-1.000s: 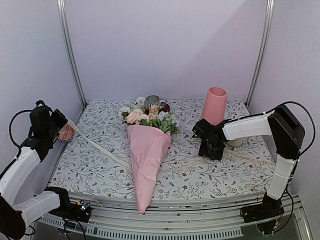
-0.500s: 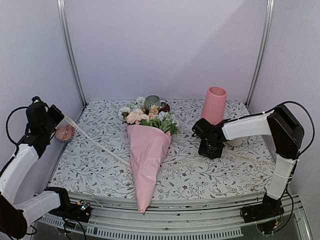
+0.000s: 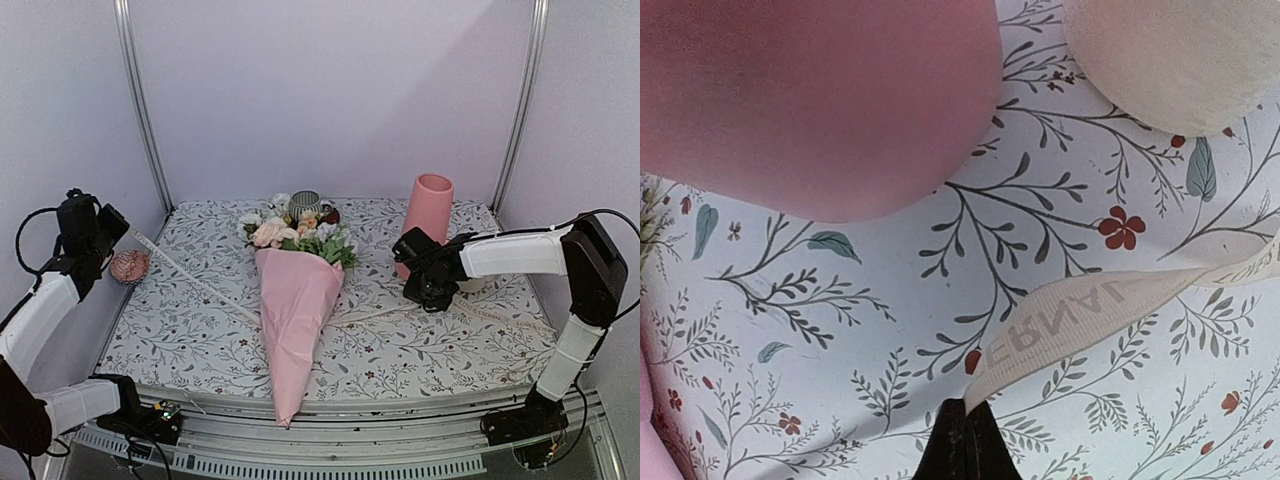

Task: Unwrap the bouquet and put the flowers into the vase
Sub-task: Adjust the untied ribbon at the center of the board.

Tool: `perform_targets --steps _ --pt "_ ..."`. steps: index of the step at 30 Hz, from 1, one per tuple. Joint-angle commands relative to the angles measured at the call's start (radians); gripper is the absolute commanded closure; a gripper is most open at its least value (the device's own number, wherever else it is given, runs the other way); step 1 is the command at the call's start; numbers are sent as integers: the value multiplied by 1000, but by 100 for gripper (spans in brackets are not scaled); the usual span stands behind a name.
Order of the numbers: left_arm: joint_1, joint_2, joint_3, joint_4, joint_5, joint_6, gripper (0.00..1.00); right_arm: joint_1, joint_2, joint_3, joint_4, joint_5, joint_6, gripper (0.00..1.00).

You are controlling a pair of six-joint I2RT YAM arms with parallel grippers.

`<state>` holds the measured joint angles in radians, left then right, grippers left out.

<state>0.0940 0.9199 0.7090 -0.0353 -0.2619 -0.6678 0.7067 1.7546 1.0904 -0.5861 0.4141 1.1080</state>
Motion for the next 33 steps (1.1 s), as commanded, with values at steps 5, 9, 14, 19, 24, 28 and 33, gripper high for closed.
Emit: perform_targets --steps 5,9,14,19,24,28,33 --pt "73 51 77 53 -36 -5 100 17 19 12 26 26 14 98" --pt "82 70 65 61 -7 -11 100 19 35 43 -11 66 55 99" --pt "82 78 14 77 29 -30 100 12 -22 46 -71 157 122 99" --pt "82 69 -39 80 21 -57 100 -5 -99 18 -99 219 155 99" --pt "82 63 -79 105 50 -74 100 -12 -130 -6 -104 237 166 98" --pt "82 61 -93 86 13 -91 84 -13 -127 -4 -115 236 165 84" --pt "82 50 -57 -37 -98 -130 24 -13 -147 -19 -133 251 157 26"
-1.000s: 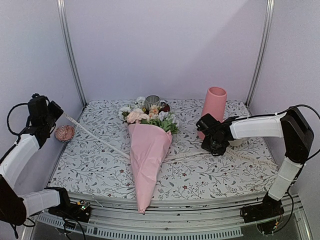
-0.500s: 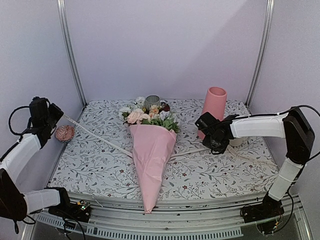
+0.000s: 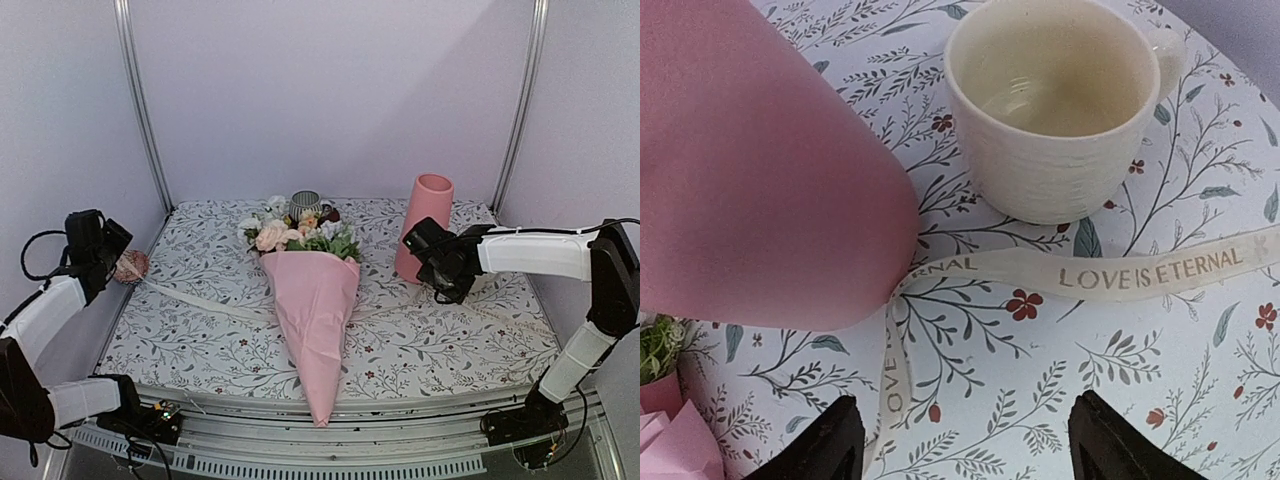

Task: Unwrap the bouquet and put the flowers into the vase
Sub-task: Adjust the untied ribbon at the center of the board, then unfold the folded wrapping paper from the folded wrapping paper.

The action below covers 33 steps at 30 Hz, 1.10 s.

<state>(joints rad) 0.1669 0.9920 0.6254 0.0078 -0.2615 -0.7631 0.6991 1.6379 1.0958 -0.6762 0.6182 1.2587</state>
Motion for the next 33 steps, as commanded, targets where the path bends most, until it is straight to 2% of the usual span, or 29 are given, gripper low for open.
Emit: perform_targets --steps 1,9,12,15,16,17,19,21,23,26,29,33 --pt "9 -28 34 -101 -118 -33 20 -6 -38 -31 -42 49 0 25" --pt "9 -105 119 -311 -362 -105 2 -4 -146 -105 13 54 -111 23" --pt "10 -114 166 -392 -433 -120 2 -6 -185 -134 38 47 -143 23" --pt "9 -127 189 -404 -411 -91 2 -4 -215 -159 81 31 -191 22" --pt "9 -135 190 -379 -354 -53 2 -5 -223 -168 110 20 -220 22" --pt "10 -147 180 -304 -233 42 2 -4 -231 -179 143 0 -249 22" --pt "10 -170 128 -122 184 264 3 -4 -238 -195 210 -50 -350 21" --pt "5 -175 74 -14 554 298 3 -3 -236 -208 271 -103 -433 20" --pt "-18 -160 23 49 766 255 6 6 -231 -221 344 -167 -503 18" --pt "-98 -112 -29 57 865 223 10 48 -230 -248 452 -260 -614 13" --pt "-232 -61 -74 60 855 228 10 102 -226 -281 569 -358 -702 8" --pt "-412 15 -144 163 822 207 9 113 -193 -315 694 -517 -742 3"
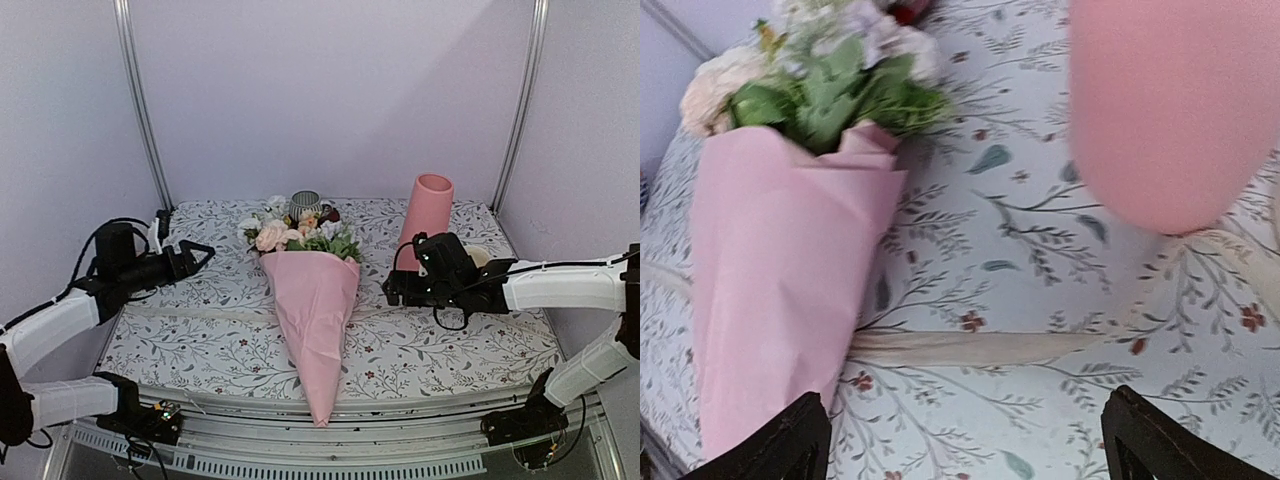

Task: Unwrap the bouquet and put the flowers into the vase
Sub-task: Unfold the folded wrapping paper from the folded wrapping paper.

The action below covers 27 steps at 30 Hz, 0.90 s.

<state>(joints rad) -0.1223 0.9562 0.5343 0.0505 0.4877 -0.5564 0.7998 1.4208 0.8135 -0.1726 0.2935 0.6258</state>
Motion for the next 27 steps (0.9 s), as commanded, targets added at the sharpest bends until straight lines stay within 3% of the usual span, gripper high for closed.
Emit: perform_targets --steps 1,7,15,27 --pt "-151 68 -67 155 69 -12 8 13 33 -44 229 -236 -115 2" --pt "-234 154 -138 323 87 -60 5 13 55 -121 454 -394 -77 1" --pt "-258 318 -161 501 163 -99 3 20 99 -216 687 -399 5 1" --pt "-263 495 -139 585 151 -67 2 20 266 -173 786 -527 61 1"
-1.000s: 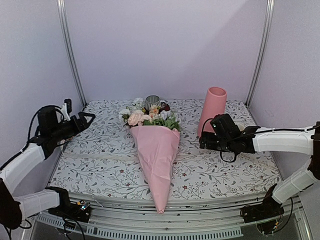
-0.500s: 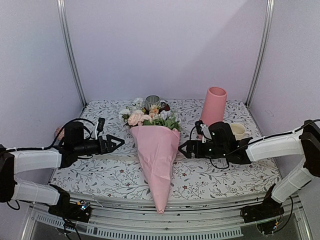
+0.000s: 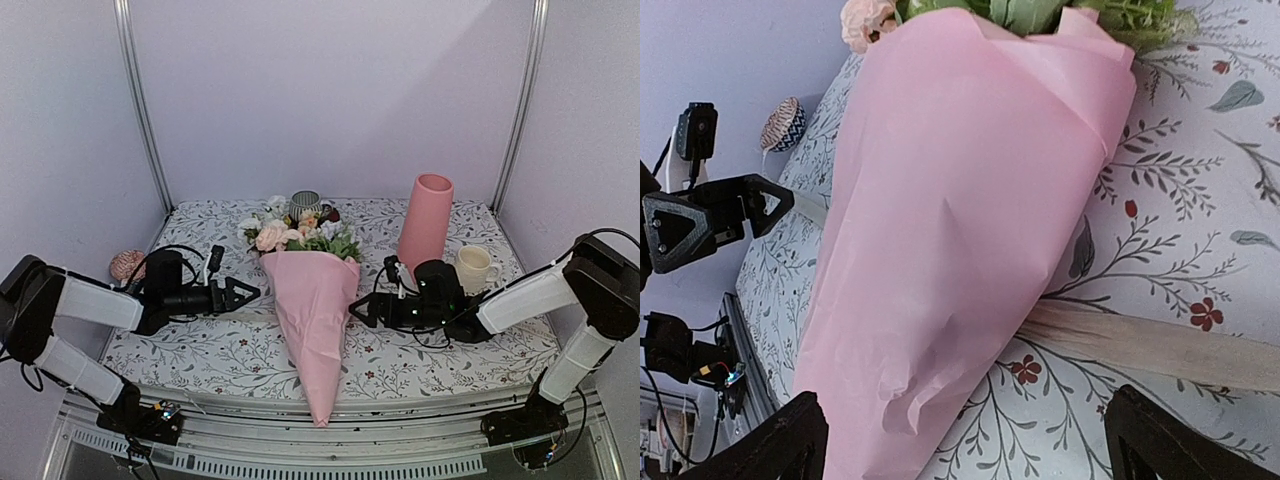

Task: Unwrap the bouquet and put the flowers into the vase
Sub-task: Unfold the folded wrapping paper from the folded wrapping paper.

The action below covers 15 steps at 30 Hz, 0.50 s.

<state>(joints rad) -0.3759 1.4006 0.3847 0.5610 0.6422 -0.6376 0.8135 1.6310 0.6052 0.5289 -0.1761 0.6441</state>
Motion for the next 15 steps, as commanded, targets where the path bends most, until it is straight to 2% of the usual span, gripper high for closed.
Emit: perform_targets --steps 1,8,15 --pt "-9 64 8 95 1 8 2 7 70 43 87 -56 49 1" --pt "-12 155 27 184 40 -19 3 1 155 117 89 -77 101 1" --pt "-14 206 61 198 54 -30 3 -10 216 163 92 -97 171 1"
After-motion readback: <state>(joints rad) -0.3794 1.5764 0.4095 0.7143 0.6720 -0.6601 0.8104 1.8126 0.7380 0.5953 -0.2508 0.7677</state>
